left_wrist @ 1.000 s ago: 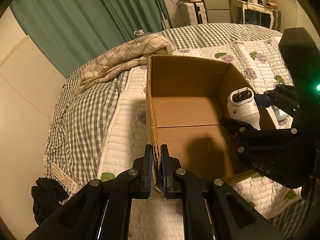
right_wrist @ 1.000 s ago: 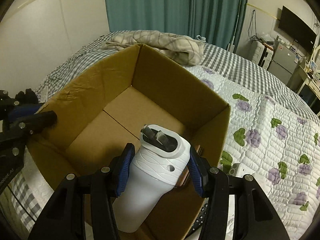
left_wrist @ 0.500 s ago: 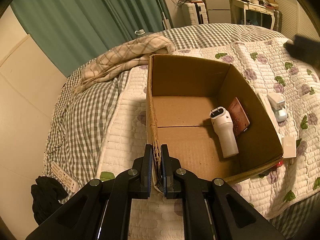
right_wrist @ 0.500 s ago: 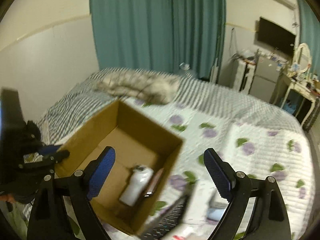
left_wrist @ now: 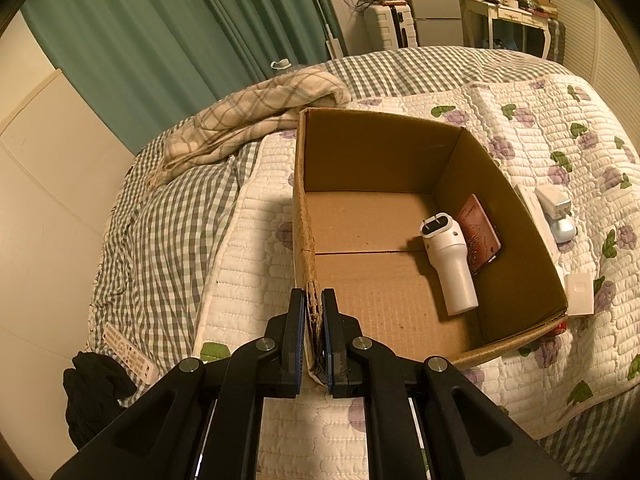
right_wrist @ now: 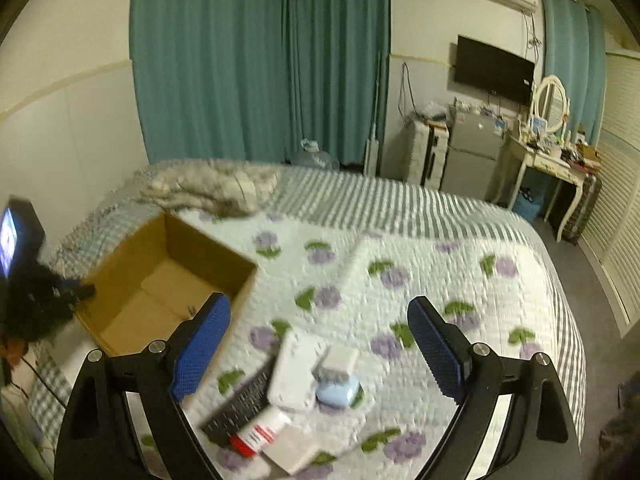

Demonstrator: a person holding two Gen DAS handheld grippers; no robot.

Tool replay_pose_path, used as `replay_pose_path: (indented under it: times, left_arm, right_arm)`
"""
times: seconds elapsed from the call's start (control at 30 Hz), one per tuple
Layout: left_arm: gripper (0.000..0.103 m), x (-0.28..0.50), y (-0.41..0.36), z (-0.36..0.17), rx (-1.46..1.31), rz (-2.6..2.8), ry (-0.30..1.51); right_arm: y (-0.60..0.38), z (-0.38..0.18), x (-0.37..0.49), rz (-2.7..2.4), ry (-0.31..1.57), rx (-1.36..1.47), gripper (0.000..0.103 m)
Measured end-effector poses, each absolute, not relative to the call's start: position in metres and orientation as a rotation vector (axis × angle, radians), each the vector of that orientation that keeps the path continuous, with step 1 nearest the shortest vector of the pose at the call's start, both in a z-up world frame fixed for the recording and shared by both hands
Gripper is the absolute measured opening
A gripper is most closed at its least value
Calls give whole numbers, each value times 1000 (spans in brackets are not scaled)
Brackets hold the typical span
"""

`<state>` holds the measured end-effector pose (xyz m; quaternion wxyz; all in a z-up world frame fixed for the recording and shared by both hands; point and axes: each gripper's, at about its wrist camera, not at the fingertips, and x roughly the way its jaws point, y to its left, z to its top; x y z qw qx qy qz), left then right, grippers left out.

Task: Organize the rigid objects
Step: 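Grasp the white square charger with the right gripper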

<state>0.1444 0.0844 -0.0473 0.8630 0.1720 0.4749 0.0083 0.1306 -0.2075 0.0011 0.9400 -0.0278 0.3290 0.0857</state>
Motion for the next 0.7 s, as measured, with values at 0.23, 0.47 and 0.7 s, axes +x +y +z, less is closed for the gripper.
replay_pose_path:
  times: [0.23, 0.47, 0.7]
  left_arm:
    - [7, 144, 86, -47, 361, 17, 996]
    - [7, 144, 86, -47, 365, 17, 996]
    - [7, 144, 88, -48, 361, 19, 994]
  right_arm:
    - [-206, -68, 118, 194, 805, -83, 90]
    - [-185, -136, 115, 221, 968, -186, 90]
    - [-176, -167, 112, 235, 1065, -271, 90]
